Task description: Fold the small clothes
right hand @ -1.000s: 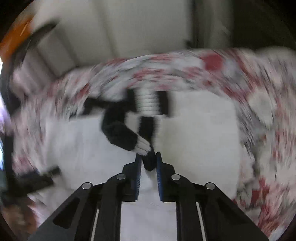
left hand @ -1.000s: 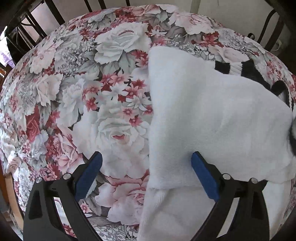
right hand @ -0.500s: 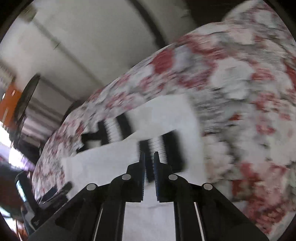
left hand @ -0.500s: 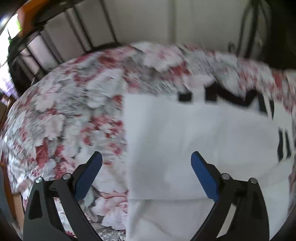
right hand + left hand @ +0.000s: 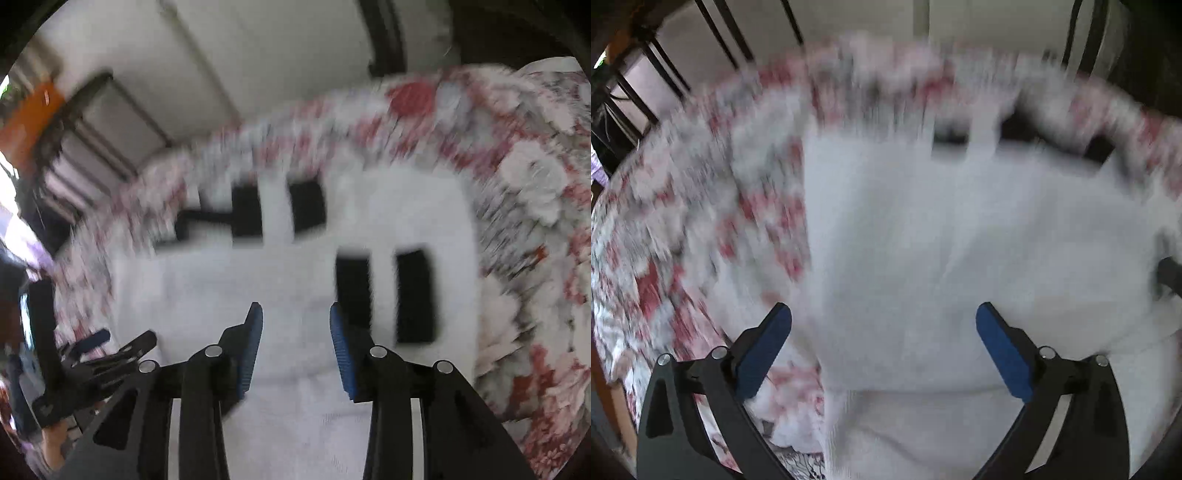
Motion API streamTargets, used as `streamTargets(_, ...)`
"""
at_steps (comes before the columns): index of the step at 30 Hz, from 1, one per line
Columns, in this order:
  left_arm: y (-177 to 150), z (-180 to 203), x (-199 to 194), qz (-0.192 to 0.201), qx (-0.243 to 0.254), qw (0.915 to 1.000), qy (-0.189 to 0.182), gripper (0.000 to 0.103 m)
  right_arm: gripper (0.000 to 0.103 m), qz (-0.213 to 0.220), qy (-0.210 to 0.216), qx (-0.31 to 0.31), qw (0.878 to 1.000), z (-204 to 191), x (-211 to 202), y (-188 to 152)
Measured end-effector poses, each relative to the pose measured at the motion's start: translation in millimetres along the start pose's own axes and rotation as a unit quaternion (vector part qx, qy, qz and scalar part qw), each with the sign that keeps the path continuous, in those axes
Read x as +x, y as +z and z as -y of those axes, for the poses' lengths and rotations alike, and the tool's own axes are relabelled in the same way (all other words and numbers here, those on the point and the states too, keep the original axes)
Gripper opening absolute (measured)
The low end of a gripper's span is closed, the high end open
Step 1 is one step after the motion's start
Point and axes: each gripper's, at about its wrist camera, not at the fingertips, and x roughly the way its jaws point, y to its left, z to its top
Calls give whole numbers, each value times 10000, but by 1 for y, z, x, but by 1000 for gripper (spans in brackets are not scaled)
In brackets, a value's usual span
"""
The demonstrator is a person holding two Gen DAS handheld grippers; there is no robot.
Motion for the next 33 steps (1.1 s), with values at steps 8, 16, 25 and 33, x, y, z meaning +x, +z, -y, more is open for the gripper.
streamTargets(8, 24, 2, -30, 631, -231, 9973, -284, 98, 40, 337, 35, -258, 9991, -12, -10, 11)
streamTargets(16, 44, -21, 24, -152, -920, 9927, -759, 99, 50, -120, -115, -15, 9999, -2, 27, 18)
streamTargets(25, 36, 9, 2, -288, -160, 9991, -285, 99, 62, -731, 22, 121, 9972, -12, 22, 0)
streamTargets(33, 19, 11, -41, -160, 35, 9996, -245, 98, 69, -177, 18, -17, 9998, -27, -49, 3)
